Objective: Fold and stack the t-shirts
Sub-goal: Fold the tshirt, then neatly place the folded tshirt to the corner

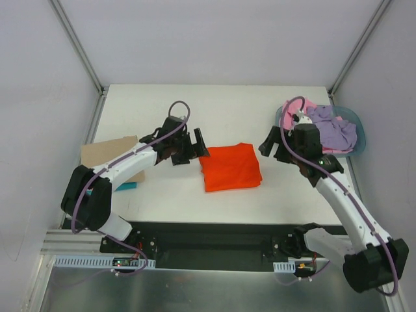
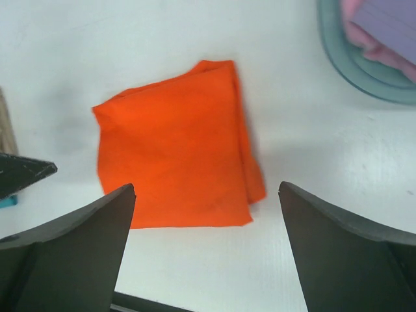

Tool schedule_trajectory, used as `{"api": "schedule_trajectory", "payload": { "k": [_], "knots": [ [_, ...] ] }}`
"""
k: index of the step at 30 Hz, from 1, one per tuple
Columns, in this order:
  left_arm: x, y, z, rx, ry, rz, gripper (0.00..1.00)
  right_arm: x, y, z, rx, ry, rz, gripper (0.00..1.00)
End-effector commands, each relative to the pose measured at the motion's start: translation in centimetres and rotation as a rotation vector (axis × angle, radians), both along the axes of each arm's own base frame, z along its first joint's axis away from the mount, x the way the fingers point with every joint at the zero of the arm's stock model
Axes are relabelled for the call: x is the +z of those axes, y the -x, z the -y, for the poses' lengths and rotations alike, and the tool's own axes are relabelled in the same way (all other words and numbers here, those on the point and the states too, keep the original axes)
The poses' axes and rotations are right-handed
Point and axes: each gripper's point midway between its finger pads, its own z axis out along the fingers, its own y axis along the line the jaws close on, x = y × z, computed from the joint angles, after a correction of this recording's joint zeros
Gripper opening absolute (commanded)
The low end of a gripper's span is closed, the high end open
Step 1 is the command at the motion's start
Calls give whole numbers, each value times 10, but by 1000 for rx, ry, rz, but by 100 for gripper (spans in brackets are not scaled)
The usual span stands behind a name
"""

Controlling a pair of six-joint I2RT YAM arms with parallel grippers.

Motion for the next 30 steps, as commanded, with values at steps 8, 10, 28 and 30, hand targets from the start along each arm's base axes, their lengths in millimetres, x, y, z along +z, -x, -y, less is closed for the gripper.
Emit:
{"api": "schedule_trajectory", "payload": {
  "k": [8, 10, 28, 30],
  "knots": [
    [-88, 16, 16, 20, -156, -225, 85, -21, 56, 57, -169, 142, -27, 97],
    [-98, 12, 20, 23, -168, -248, 84, -17, 61, 60, -160, 150, -17, 97],
    [-136, 19, 49, -92, -306, -253, 1, -19, 75, 83, -192, 256, -13, 97],
    [-136, 18, 48, -123, -322, -244, 0, -19, 74, 87, -205, 276, -9, 97]
  ]
}}
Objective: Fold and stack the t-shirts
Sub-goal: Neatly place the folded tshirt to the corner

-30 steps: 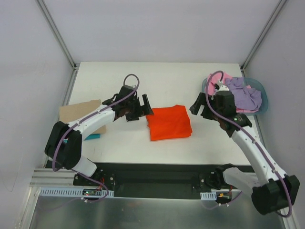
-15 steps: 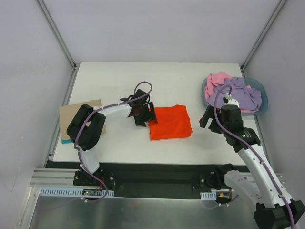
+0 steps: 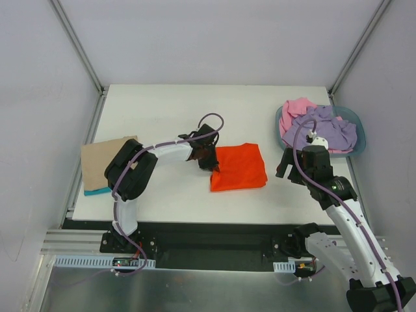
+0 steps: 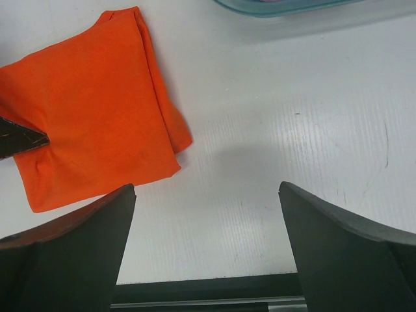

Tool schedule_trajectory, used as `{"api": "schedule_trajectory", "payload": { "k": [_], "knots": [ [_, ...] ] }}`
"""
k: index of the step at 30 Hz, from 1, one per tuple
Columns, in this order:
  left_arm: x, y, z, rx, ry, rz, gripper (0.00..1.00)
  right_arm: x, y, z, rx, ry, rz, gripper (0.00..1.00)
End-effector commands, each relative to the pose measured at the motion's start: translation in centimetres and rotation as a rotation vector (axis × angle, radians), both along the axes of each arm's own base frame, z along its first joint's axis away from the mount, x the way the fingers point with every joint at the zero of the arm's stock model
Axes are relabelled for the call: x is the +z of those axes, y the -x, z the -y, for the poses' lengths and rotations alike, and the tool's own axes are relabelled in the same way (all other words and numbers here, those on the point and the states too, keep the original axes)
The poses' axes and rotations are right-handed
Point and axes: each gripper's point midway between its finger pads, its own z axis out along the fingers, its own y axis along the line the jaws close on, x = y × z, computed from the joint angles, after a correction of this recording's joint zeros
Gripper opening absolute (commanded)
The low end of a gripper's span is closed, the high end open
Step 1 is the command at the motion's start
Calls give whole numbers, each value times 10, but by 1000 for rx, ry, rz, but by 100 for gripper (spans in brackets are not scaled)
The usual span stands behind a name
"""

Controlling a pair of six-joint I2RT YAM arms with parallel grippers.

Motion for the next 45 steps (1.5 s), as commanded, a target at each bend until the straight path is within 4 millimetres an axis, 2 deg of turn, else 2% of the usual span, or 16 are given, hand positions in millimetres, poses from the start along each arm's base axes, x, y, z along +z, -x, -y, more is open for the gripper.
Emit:
{"api": "schedule_trajectory", "payload": {
  "k": [1, 3, 4, 5, 6, 12, 17, 18, 22, 24, 31, 36, 38, 45],
  "knots": [
    [-27, 6, -20, -84, -160, -4, 0, 9, -2, 15, -40, 63, 35, 97],
    [-17, 2, -28, -100, -195, 37, 0, 8, -2, 20, -58, 80, 47, 97],
    [-13, 4, -36, -128, -228, 43, 0, 7, -2, 22, -67, 85, 51, 97],
    [-8, -2, -47, -120, -285, 82, 0, 6, -2, 24, -73, 91, 60, 97],
    [7, -5, -51, -129, -295, 122, 0, 3, -1, 29, -90, 106, 68, 97],
    [48, 6, -121, -208, -572, 210, 0, 8, 1, 36, -122, 121, 103, 97],
    [69, 26, -173, -286, -781, 177, 0, 5, 1, 36, -118, 119, 100, 97],
    [75, 31, -193, -287, -878, 160, 0, 3, 2, 36, -120, 124, 95, 97],
    [96, 33, -241, -226, -1135, 148, 0, 2, 2, 37, -121, 126, 89, 97],
    [103, 34, -259, -208, -1202, 119, 0, 0, 2, 38, -125, 128, 88, 97],
    [124, 29, -310, -90, -1270, 64, 0, -2, 3, 42, -143, 139, 91, 97],
    [142, 29, -334, -50, -1297, 90, 0, -4, 0, 38, -129, 123, 85, 97],
    [152, 27, -342, -19, -1275, 108, 0, -7, -1, 34, -111, 110, 79, 97],
    [195, 17, -341, -40, -1232, 217, 0, -13, -3, 31, -89, 105, 61, 97]
  ]
}}
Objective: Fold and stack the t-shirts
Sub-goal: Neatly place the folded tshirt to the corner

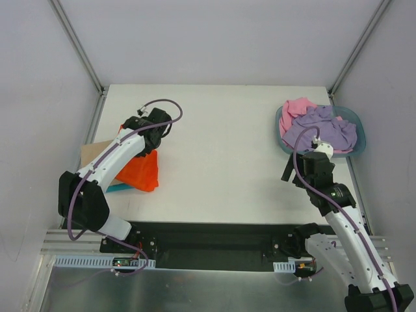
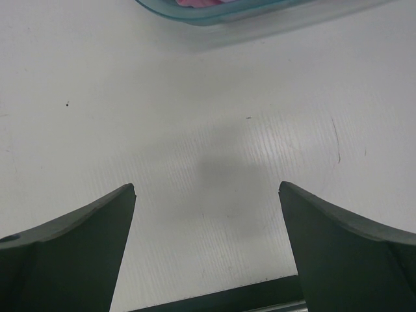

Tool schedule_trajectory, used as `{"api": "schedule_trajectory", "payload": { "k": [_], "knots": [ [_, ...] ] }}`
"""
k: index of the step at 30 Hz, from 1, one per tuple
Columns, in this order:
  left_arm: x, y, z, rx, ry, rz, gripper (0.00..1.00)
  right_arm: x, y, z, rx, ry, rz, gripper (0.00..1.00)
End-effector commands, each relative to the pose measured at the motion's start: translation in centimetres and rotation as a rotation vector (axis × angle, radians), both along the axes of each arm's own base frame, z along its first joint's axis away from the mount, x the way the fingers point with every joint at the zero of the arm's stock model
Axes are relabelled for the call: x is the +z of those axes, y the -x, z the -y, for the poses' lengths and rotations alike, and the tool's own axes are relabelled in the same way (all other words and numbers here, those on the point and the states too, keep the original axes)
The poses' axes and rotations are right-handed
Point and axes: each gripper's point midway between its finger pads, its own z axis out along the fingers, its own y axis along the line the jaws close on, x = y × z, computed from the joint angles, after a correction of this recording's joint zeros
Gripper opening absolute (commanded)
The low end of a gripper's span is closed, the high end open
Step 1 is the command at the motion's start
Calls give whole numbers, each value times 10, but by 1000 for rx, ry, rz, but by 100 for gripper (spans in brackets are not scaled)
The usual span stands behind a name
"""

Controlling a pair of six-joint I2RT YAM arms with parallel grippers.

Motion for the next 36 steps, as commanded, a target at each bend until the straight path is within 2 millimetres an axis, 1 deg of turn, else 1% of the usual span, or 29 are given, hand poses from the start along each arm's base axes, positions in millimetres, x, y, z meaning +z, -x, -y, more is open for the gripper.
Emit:
{"api": "schedule_trajectory", "payload": {
  "k": [1, 5, 8, 10, 11, 14, 16, 20, 21, 23, 25, 26, 27, 30, 32, 34, 35, 36],
  "knots": [
    [44, -8, -3, -71, -9, 65, 0, 3, -7, -4, 24, -12, 24, 97],
    [68, -13, -5, -76, -17, 121, 0, 3, -7, -4, 24, -12, 23, 97],
    [82, -13, -5, -73, -9, 149, 0, 3, -6, -2, 18, -9, 24, 97],
    [87, -12, -6, -74, -7, 162, 0, 3, -6, -2, 18, -7, 25, 97],
    [91, -11, -8, -66, -22, 177, 0, 3, -6, -2, 18, -7, 25, 97],
    [94, -9, -17, -36, -44, 193, 0, 2, -6, -1, 12, -7, 22, 97],
    [89, -8, -19, -18, -32, 184, 0, 1, -7, -1, 13, -8, 18, 97],
    [74, 1, -49, 121, -63, 153, 0, -4, -8, -3, 18, -8, -6, 97],
    [68, 2, -52, 145, -43, 149, 0, -4, -9, -4, 19, -12, -5, 97],
    [55, 0, -54, 167, -15, 125, 0, -5, -9, -5, 25, -17, -6, 97],
    [46, -3, -63, 218, -3, 122, 0, -5, -10, -5, 26, -17, -3, 97],
    [38, -5, -67, 236, -14, 95, 0, -6, -9, -5, 29, -16, -6, 97],
    [35, -4, -74, 273, -19, 89, 0, -5, -10, -5, 28, -19, 0, 97],
    [18, -6, -79, 317, -7, 54, 0, -3, -10, -5, 33, -20, 15, 97],
    [7, -8, -77, 325, 12, 33, 0, 0, -10, -5, 31, -25, 33, 97],
    [-2, -9, -80, 335, 3, 12, 10, 1, -9, -5, 35, -24, 40, 97],
    [-3, -9, -83, 344, -15, 7, 15, 1, -9, -4, 33, -23, 43, 97],
    [-4, -9, -85, 352, -25, 3, 27, 1, -9, -5, 35, -23, 43, 97]
  ]
}}
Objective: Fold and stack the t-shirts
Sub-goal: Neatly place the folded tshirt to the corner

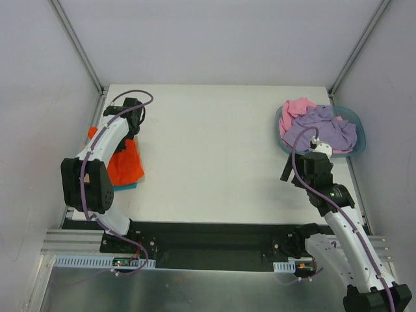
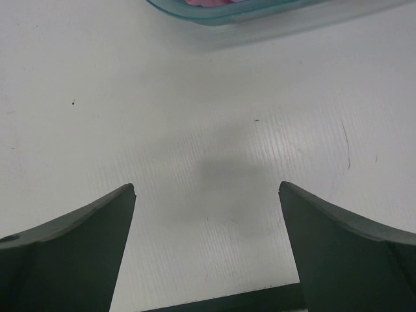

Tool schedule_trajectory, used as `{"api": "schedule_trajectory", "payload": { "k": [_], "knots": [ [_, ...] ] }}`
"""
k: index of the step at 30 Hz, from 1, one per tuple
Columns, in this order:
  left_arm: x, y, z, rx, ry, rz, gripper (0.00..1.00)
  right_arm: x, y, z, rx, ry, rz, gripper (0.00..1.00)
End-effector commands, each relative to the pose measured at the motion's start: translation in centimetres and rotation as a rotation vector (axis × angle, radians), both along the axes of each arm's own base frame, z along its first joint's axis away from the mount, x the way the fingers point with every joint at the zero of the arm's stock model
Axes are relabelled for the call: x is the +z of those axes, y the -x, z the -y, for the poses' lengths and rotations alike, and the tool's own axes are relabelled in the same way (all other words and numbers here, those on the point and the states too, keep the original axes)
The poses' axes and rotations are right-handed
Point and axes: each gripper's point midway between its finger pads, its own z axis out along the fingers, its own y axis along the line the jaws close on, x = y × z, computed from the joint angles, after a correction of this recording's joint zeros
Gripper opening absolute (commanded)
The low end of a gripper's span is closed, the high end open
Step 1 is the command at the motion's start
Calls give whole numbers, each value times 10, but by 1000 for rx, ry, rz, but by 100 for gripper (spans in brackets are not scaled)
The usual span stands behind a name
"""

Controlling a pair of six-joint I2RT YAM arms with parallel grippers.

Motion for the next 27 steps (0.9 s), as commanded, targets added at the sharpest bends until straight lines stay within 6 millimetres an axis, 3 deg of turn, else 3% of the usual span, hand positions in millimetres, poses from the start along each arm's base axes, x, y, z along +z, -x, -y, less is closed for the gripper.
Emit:
{"api": "schedule_trajectory", "payload": {
  "k": [1, 2, 4, 5, 9, 16, 19, 21, 22, 25, 27],
  "knots": [
    [-10, 1, -7, 53, -17, -2, 29, 7, -4, 1, 3, -2, 42, 97],
    [-9, 0, -8, 56, -19, -1, 35, 7, -4, 1, 3, 1, 41, 97],
    [-10, -1, -11, 69, -31, -1, 96, 7, -5, 1, 2, 0, 38, 97],
    [-8, -3, -12, 75, -38, 5, 99, 6, -5, 1, 2, 1, 35, 97],
    [-8, -6, -11, 86, -24, 18, 99, 6, -5, 1, 1, 3, 33, 97],
    [-25, -18, 4, 108, 85, 27, 99, 4, -5, 1, -2, 1, 25, 97],
    [-15, -25, 17, 114, 179, 106, 99, 4, -5, 1, -4, 2, 24, 97],
    [-8, -28, 31, 117, 269, 171, 99, 4, -5, 1, -5, 3, 24, 97],
    [10, -31, 35, 113, 307, 247, 99, 5, -6, 1, -2, -2, 25, 97],
    [34, -29, 65, 78, 504, 404, 99, 4, -6, -6, 32, -23, 22, 97],
    [44, -45, 108, -43, 713, 522, 99, 5, -7, -13, 61, -44, 30, 97]
  ]
}}
